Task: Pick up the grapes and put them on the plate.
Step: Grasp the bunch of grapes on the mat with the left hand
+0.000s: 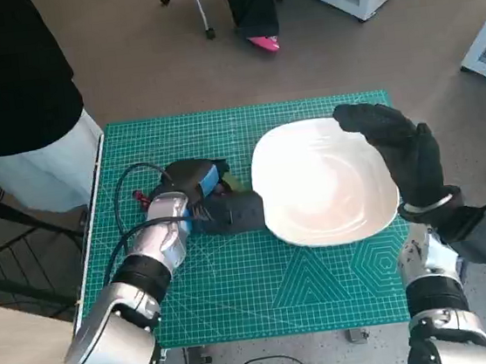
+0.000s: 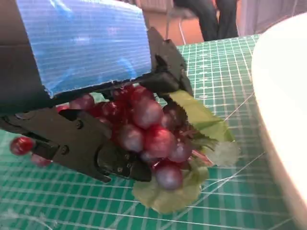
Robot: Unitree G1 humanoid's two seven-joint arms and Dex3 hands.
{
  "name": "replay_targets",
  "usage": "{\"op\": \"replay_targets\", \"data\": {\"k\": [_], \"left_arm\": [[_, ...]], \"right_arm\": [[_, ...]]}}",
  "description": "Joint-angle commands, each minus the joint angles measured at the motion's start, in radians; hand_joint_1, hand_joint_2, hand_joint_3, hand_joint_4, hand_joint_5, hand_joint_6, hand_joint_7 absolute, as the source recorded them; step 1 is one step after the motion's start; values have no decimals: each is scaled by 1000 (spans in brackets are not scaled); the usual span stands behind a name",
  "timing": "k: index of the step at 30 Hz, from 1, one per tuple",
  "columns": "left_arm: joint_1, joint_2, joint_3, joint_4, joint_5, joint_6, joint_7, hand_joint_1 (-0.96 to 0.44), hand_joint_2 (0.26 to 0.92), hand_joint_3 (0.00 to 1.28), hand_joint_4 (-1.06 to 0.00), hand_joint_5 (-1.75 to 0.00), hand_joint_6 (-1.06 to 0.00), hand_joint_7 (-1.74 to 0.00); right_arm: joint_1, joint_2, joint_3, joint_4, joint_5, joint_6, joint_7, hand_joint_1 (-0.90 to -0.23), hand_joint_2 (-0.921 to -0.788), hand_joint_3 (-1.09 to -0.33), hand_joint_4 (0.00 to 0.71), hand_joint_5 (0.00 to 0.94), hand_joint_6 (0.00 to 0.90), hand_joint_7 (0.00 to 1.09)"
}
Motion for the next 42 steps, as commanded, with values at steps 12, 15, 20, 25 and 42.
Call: {"op": "replay_targets", "data": {"k": [12,15,20,25,42], "left_arm": [[-7,10,-17,26,4,23,4,1,921,248,-407,-1358,-506,-1391],[-7,10,-14,29,0,25,1,1,921,250,-404,-1356,-504,-1398],[-7,11,0,38,-16,32,-14,1,921,257,-405,-1344,-490,-1424],[-7,11,7,37,-23,37,-17,1,921,247,-430,-1329,-485,-1419],[-8,25,14,20,-27,40,-22,1,921,214,-493,-1359,-490,-1324]], "right_arm": [[15,-4,2,-8,-3,10,0,-453,-921,-548,244,0,236,1],[15,-5,2,-8,-4,10,0,-453,-921,-548,244,0,236,1],[14,-8,2,-7,-4,7,1,-455,-921,-550,243,0,235,1],[13,-9,1,-7,-5,4,1,-459,-921,-550,243,0,235,0],[13,-8,3,-7,-8,3,-3,-458,-921,-553,241,1,234,1]]}}
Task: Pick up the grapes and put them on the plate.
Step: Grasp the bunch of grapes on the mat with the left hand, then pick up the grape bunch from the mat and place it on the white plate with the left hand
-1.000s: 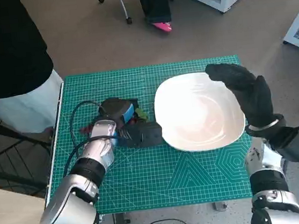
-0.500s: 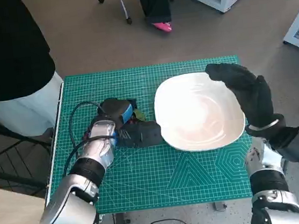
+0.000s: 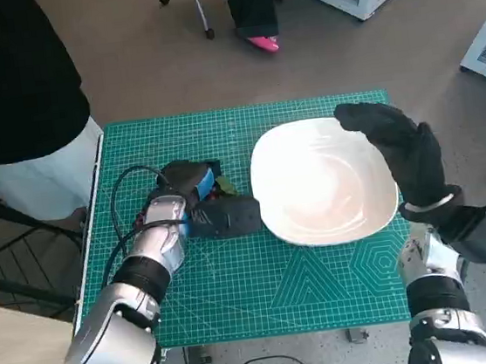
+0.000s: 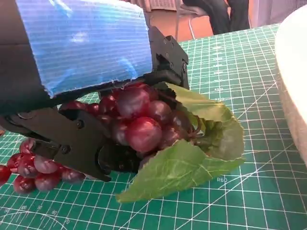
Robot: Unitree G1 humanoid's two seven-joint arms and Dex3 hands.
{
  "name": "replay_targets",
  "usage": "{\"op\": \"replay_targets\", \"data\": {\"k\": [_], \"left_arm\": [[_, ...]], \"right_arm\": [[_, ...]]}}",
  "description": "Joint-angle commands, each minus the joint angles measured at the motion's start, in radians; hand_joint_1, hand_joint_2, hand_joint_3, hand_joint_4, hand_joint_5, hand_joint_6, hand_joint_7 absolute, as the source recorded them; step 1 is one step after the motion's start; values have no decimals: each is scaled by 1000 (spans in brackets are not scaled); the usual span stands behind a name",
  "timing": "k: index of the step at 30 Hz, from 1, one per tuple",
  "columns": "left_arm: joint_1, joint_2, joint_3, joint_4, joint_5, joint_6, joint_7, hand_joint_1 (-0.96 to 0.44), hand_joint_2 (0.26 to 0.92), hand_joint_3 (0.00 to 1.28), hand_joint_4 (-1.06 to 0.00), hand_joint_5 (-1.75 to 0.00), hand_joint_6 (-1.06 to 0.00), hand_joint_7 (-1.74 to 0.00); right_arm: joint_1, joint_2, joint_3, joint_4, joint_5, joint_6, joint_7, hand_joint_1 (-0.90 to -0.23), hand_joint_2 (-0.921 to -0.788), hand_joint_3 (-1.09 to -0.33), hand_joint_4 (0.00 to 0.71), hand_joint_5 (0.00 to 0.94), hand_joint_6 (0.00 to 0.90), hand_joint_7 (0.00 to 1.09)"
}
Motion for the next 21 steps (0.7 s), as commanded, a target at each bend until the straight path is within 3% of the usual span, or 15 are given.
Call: {"op": "replay_targets", "data": {"k": [1,13,21], "left_arm": [[-7,23,5,0,-4,12,-14,1,921,209,-501,-1353,-491,-1320],[-11,59,18,-96,-6,41,-49,1,921,174,-556,-1350,-517,-1240],[26,127,38,-342,8,133,-134,1,920,200,-514,-1483,-524,-1146]], "right_arm": [[12,-6,3,0,-8,4,-3,-457,-921,-553,241,1,234,1],[9,-3,3,5,-8,5,-7,-449,-921,-553,242,1,234,1],[3,-1,1,8,-5,10,-8,-449,-921,-553,242,1,235,1]]}}
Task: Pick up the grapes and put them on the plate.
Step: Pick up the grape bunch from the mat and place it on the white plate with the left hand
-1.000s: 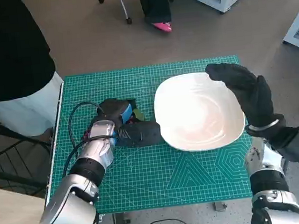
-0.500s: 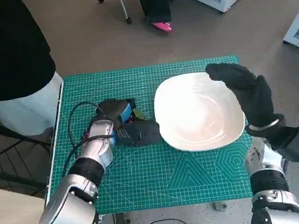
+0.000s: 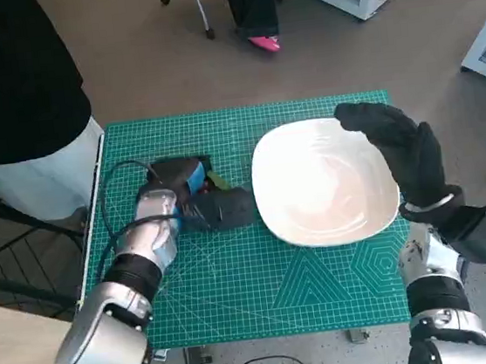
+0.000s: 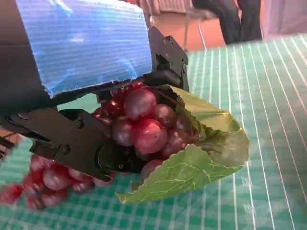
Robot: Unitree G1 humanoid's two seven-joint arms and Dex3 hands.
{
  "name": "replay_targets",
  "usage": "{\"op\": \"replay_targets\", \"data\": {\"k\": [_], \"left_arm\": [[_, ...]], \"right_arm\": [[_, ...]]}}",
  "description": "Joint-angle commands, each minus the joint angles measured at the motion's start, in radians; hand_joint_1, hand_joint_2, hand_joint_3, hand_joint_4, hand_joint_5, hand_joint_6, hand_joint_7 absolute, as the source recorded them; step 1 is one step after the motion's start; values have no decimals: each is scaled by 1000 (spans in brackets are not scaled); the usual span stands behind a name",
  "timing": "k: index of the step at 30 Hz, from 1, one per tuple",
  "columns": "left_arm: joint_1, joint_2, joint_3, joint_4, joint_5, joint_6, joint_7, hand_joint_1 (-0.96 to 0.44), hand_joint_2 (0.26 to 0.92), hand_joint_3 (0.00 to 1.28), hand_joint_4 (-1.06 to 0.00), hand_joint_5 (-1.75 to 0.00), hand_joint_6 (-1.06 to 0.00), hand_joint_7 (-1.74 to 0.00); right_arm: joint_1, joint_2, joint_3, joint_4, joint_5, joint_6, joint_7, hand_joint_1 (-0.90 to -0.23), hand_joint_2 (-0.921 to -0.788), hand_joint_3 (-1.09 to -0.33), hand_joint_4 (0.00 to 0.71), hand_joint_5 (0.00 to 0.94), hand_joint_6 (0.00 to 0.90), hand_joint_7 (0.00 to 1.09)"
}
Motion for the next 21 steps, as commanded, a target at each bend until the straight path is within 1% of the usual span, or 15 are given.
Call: {"op": "replay_targets", "data": {"k": [1,8,12,17,21], "left_arm": [[28,57,23,-194,9,64,-62,2,920,202,-511,-1490,-525,-1140],[100,127,61,-497,27,158,-166,2,921,187,-523,-1500,-554,-1088],[142,160,89,-664,39,199,-209,2,921,160,-548,-1442,-576,-1095],[173,171,106,-757,52,227,-223,1,921,154,-535,-1379,-585,-1157],[180,167,112,-775,63,237,-222,0,920,135,-598,-1330,-566,-1160]], "right_arm": [[3,-1,1,7,-5,10,-5,-450,-921,-553,242,0,235,1],[-2,1,-1,10,-3,13,-8,-454,-921,-553,241,0,234,0],[-6,5,-2,14,-3,14,-11,-459,-921,-549,243,1,236,2],[-8,9,-2,15,-1,15,-12,-455,-921,-546,244,2,237,2],[-10,12,-3,15,2,17,-10,-455,-921,-545,245,2,238,2]]}}
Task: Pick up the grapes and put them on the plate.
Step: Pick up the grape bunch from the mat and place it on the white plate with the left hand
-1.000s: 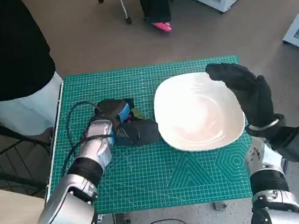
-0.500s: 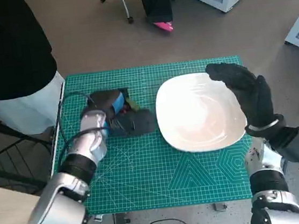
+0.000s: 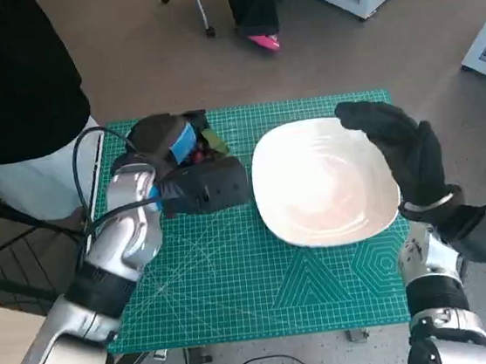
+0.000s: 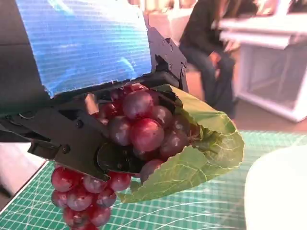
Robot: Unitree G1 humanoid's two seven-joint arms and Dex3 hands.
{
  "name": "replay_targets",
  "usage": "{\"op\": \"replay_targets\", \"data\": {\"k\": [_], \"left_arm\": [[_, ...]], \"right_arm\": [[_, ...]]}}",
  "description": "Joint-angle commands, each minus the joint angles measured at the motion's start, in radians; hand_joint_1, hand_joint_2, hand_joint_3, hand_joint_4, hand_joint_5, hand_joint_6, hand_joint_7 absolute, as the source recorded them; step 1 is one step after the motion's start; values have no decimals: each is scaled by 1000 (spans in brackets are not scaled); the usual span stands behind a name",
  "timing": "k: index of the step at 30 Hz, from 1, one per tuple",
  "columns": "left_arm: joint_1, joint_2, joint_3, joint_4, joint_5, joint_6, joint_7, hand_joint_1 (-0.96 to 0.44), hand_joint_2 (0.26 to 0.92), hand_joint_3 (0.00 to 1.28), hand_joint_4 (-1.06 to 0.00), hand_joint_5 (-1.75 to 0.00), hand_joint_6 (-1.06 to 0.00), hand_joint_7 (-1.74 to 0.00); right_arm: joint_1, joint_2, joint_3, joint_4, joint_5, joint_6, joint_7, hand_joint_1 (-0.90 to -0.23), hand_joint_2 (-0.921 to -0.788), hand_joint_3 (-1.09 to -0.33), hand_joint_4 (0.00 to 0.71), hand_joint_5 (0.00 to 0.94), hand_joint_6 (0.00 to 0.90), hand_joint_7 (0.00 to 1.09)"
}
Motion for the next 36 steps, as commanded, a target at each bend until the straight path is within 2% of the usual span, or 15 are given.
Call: {"op": "replay_targets", "data": {"k": [1,7,19,27,29,33,36], "left_arm": [[16,8,18,-34,20,18,-9,0,920,128,-620,-1314,-564,-1155],[8,6,12,-26,28,10,-21,0,920,99,-678,-1272,-573,-1127],[-52,-36,-16,5,38,-26,-45,2,920,139,-595,-1417,-588,-1055],[-118,-137,-36,78,28,-53,-16,4,921,161,-545,-1486,-594,-1031],[-137,-171,-54,113,34,-68,0,4,921,180,-512,-1492,-577,-1079],[-177,-222,-84,190,43,-99,25,3,921,229,-463,-1430,-488,-1299],[-210,-259,-101,251,46,-122,37,3,921,252,-438,-1471,-467,-1303]], "right_arm": [[-7,8,-1,10,2,15,-1,-455,-921,-545,245,2,238,2],[-5,12,-4,8,5,11,2,-459,-921,-542,247,2,240,3],[3,6,-7,-6,9,5,6,-456,-921,-537,251,3,244,4],[17,2,-9,-29,13,9,5,-458,-921,-529,257,4,250,6],[23,0,-9,-38,15,10,4,-461,-921,-526,258,4,251,6],[35,-2,-10,-57,17,13,1,-468,-921,-520,260,4,252,6],[45,-6,-12,-73,21,15,1,-470,-921,-519,261,4,252,6]]}}
